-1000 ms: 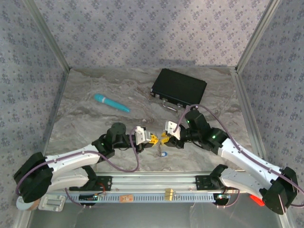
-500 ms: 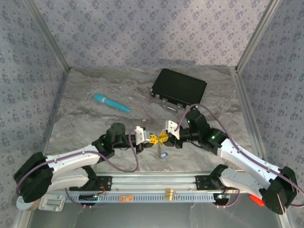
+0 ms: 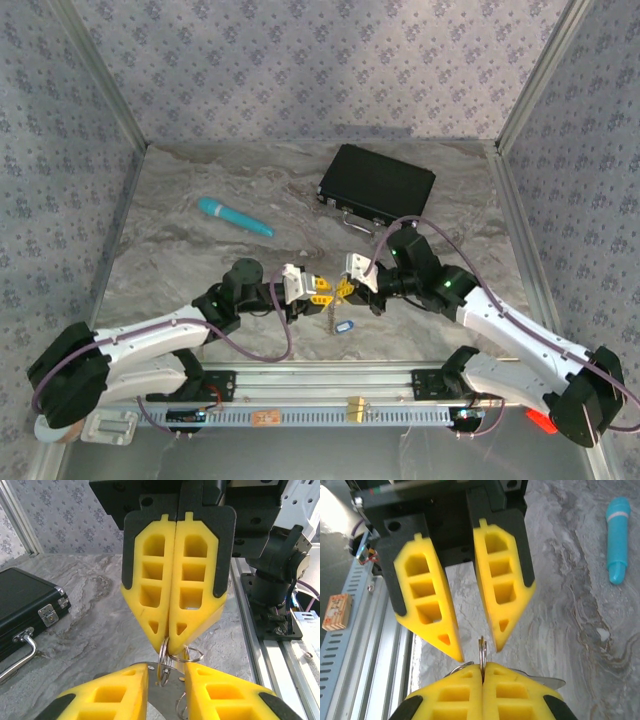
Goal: Put the keys on the keyring
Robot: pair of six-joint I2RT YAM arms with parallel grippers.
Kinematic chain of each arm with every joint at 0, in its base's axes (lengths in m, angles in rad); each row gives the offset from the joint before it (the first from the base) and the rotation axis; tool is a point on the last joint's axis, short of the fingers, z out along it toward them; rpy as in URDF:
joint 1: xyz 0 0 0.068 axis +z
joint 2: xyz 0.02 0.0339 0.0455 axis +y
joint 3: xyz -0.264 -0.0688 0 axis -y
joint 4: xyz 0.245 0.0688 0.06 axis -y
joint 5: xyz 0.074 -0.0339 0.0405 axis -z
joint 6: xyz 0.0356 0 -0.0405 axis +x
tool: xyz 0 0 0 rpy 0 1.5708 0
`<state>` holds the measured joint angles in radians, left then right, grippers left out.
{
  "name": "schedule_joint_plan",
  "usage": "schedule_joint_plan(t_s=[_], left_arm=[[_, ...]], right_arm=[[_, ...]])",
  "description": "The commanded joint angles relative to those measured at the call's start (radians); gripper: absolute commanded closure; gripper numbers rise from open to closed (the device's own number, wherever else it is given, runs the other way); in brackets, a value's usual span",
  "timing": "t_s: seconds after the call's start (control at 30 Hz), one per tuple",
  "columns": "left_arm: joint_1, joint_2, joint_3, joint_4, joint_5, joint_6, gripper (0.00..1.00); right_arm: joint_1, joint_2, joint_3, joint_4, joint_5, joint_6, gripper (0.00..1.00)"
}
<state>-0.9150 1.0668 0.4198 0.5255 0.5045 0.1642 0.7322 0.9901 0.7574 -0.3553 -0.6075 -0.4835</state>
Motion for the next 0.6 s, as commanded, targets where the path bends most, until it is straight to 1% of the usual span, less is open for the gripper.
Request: schedule_joint_plan(t_s=[0.0,0.17,0.27,0.33,0.37,0.4,0.5,0.53,0.57], left_arm=[[-0.007,-0.018,0.003,-0.019,0.007,0.002,0.77],[-0.009,0.001,0.014,-0.007,0.029,0.012,0.82],[-0.01,0.011,0.022,-0.008,0.038,0.02,0.9],[-0.01,0.012,0.023,-0.009,0.043,0.024,0.98],[-0.01,0.012,0.023,-0.008,0.044,0.025,1.0],[-0.01,0.009,0.022,-0.007,0.044,0.027,1.0],[-0.01,0.001,0.013,0.006,0.046,0.024,1.0],[-0.011,-0.002,0.009,0.015,0.048,0.023,1.0],[-0.01,-0.005,0.004,0.028,0.047,0.018,1.0]], right_arm=[[0.031,0.023,0.085,-0.153,0.084,-0.085,1.0],[0.084,0.049,0.137,-0.201,0.134,-0.11,1.0],[0.108,0.06,0.15,-0.204,0.15,-0.114,1.0],[0.119,0.069,0.156,-0.216,0.162,-0.119,1.0],[0.118,0.068,0.156,-0.218,0.158,-0.12,1.0],[0.116,0.061,0.149,-0.209,0.155,-0.113,1.0],[0.089,0.007,0.088,-0.115,0.127,-0.069,0.77],[0.071,-0.013,0.059,-0.07,0.099,-0.04,0.71],[0.056,-0.026,0.035,-0.038,0.076,-0.018,0.7]])
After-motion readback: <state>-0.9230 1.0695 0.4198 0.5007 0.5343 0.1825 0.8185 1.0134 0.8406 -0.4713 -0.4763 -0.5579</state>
